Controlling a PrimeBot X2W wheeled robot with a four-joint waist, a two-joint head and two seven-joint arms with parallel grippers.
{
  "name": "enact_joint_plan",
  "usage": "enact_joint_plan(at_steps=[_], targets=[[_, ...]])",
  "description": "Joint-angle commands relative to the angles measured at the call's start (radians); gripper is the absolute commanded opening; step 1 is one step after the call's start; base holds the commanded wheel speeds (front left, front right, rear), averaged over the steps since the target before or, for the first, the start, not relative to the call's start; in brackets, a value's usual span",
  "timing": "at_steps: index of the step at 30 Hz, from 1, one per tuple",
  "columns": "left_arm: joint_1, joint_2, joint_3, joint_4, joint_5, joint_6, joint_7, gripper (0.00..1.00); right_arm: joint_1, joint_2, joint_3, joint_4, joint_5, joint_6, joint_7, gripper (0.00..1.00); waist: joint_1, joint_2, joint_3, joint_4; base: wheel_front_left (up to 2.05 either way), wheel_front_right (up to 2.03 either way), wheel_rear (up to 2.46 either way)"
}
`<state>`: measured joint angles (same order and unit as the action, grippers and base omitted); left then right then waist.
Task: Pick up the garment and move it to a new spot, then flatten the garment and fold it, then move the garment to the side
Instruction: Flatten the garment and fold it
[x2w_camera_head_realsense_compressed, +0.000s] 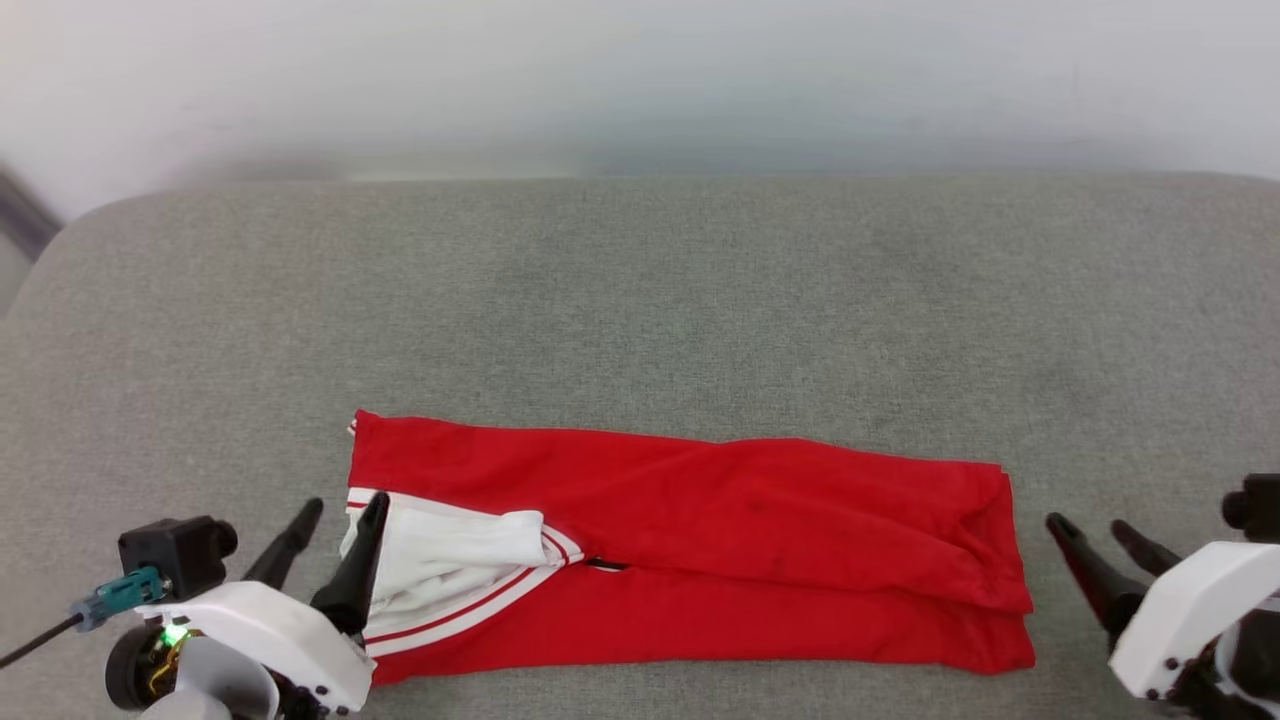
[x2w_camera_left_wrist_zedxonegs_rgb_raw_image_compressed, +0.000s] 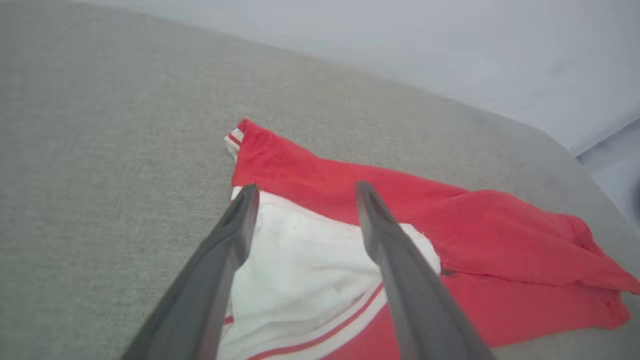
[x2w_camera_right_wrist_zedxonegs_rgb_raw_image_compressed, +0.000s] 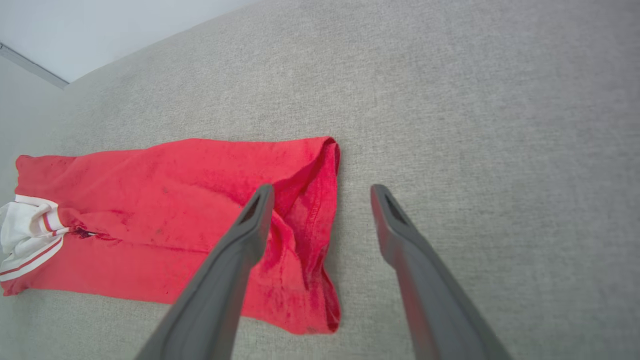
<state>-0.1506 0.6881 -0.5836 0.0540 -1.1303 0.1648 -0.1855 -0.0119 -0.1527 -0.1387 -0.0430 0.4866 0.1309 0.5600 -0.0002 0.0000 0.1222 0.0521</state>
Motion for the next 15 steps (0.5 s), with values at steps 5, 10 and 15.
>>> enact_joint_plan(at_steps=[5,10,15], targets=[[-0.021,-0.025,0.03,-0.095,0.134,0.099,-0.066,1.0,-0.033,-0.032,-0.055,-0.018,-0.014,0.0,0.117,1.0,0.0002,0.0,-0.008,0.02,0.0,0.0,0.0],[-0.015,-0.055,0.068,-0.167,0.261,0.154,-0.079,1.0,-0.057,-0.042,-0.046,-0.004,-0.026,0.0,0.219,1.0,0.0002,0.0,0.017,0.04,0.0,0.0,0.0],[0.001,-0.107,0.11,-0.231,0.365,0.164,-0.081,1.0,-0.076,-0.027,-0.01,0.054,-0.024,0.0,0.26,1.0,0.0002,0.0,0.049,0.071,0.0,0.0,0.0]])
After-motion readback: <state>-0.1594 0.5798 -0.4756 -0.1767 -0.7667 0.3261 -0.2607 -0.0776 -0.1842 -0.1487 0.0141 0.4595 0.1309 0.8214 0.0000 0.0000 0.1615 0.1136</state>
